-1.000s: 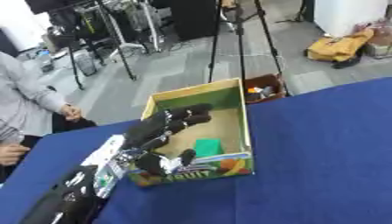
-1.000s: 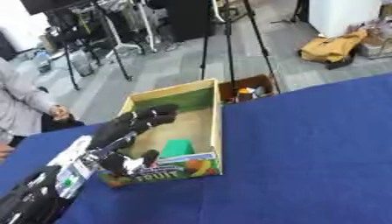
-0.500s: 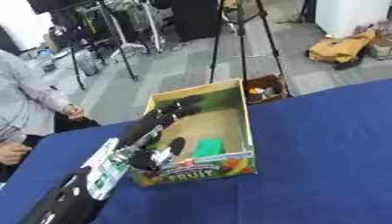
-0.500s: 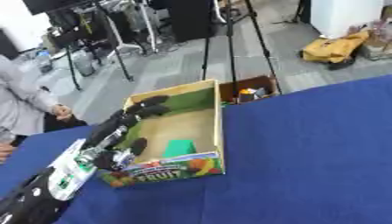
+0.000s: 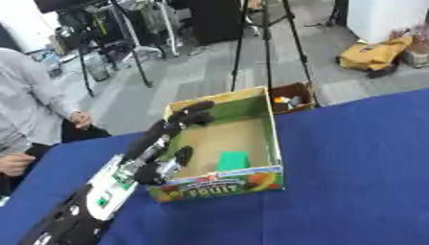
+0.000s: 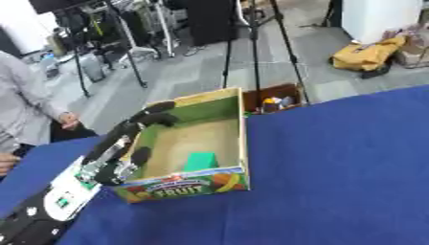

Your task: Pick up objects on the table and place them in the box.

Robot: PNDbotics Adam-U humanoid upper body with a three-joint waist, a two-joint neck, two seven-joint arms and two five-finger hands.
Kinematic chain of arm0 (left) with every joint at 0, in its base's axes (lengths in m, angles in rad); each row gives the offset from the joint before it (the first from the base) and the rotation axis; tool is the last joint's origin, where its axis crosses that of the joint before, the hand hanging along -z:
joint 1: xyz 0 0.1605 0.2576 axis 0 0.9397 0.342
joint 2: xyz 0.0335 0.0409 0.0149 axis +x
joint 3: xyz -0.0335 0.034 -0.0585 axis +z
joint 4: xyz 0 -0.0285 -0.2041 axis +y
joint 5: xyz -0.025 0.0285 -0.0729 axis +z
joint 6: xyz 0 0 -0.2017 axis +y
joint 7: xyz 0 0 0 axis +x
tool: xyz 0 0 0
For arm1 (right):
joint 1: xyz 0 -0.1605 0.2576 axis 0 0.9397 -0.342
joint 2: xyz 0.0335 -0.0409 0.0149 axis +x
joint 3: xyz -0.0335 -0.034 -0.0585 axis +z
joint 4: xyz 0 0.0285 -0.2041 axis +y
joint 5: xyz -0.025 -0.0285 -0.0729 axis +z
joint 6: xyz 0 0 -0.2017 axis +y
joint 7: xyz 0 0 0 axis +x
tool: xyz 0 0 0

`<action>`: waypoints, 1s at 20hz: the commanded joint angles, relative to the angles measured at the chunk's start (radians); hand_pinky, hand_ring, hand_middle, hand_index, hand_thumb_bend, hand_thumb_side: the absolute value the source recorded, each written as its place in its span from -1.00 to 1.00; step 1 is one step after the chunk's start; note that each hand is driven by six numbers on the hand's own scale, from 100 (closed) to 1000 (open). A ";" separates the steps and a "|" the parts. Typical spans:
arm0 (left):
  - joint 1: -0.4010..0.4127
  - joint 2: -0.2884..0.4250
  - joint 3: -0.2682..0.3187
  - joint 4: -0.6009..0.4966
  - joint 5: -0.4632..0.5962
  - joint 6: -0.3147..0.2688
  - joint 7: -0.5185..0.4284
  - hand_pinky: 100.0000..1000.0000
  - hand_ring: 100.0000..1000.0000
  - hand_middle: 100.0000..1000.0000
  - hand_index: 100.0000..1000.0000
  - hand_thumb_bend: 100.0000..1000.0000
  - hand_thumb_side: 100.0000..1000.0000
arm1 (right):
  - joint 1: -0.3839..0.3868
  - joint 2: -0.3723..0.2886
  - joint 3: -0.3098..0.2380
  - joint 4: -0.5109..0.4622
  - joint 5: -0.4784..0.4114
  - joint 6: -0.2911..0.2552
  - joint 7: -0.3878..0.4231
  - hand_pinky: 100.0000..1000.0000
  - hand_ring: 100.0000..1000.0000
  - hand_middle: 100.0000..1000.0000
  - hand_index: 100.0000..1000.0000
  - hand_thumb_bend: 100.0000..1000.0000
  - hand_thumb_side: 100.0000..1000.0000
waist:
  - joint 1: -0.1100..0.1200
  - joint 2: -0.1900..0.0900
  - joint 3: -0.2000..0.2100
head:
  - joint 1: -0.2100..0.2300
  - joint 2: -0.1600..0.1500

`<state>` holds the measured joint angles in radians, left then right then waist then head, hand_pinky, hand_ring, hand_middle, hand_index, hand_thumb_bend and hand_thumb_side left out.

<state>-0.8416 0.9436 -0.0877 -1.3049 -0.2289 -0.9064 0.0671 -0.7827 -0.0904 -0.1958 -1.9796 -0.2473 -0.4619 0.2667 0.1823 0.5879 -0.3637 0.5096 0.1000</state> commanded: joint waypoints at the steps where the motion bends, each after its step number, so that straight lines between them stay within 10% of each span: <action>1: 0.004 0.050 0.014 -0.046 0.051 -0.001 0.000 0.51 0.66 0.94 1.00 -1.00 1.00 | -0.007 -0.002 0.004 -0.020 0.006 0.000 -0.008 0.80 0.83 -0.12 0.66 -1.00 -0.32 | -0.013 -0.042 0.006 | -0.001 0.005; 20: 0.133 0.061 0.069 -0.291 0.330 0.152 0.007 0.51 0.62 0.89 1.00 -0.94 1.00 | 0.009 0.012 0.004 -0.020 0.024 -0.006 -0.047 0.78 0.80 -0.08 0.64 -1.00 -0.36 | -0.055 -0.088 0.051 | -0.030 0.061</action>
<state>-0.7019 0.9610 -0.0389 -1.5590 0.0803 -0.7682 0.0721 -0.7648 -0.0737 -0.1954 -1.9796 -0.2295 -0.4674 0.2256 0.1313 0.5357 -0.3141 0.4819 0.1550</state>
